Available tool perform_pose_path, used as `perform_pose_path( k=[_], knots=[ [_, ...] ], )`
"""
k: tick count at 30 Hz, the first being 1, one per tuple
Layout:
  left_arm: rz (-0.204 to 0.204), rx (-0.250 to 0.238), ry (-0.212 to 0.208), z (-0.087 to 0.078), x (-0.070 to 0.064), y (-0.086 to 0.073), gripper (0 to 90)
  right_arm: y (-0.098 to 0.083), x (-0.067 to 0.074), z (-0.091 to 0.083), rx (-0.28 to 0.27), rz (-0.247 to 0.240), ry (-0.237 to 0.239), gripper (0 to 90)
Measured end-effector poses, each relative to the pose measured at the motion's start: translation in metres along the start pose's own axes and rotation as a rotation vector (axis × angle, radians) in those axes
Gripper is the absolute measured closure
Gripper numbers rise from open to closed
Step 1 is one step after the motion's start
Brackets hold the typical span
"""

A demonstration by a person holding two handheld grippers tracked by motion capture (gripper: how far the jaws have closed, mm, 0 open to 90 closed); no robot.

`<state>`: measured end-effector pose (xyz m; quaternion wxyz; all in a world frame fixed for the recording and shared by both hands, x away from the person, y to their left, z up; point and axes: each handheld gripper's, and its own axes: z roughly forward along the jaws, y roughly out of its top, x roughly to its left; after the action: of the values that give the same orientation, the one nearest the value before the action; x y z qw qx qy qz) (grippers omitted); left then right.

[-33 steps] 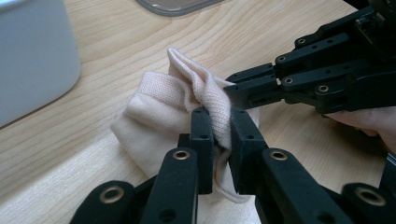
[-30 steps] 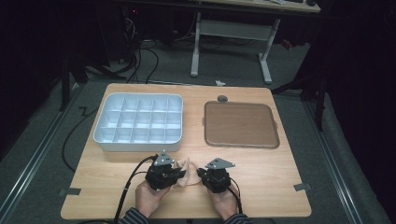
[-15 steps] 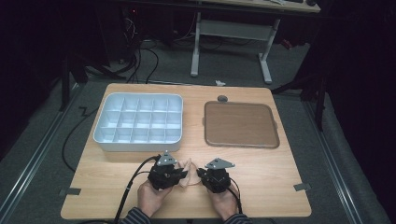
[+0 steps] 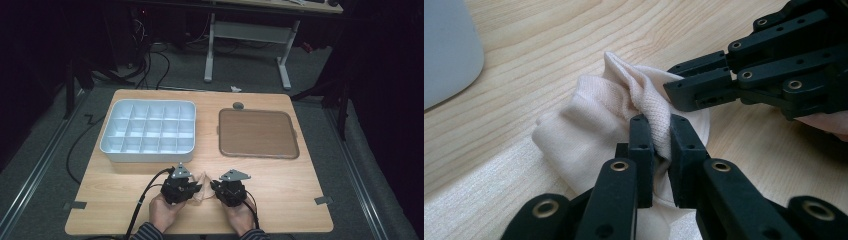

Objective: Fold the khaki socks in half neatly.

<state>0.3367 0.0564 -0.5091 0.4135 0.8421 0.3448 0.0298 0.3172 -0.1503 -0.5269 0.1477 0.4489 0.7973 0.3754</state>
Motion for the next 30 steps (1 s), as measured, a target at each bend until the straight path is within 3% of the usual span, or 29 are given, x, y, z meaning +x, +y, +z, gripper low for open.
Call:
perform_pose_path(
  k=[16,24,30],
  knots=[
    [-0.014,0.032,-0.004,0.006,0.004,-0.003,81.8,0.000,-0.001,0.001,0.000,0.004,0.004,82.7],
    [-0.016,0.004,-0.004,0.001,0.003,-0.003,75.6,0.000,-0.001,-0.001,-0.006,0.011,0.008,78.7],
    [-0.015,-0.017,-0.010,-0.004,0.002,-0.003,66.0,0.002,-0.001,-0.005,-0.024,0.017,0.007,75.7]
  ],
)
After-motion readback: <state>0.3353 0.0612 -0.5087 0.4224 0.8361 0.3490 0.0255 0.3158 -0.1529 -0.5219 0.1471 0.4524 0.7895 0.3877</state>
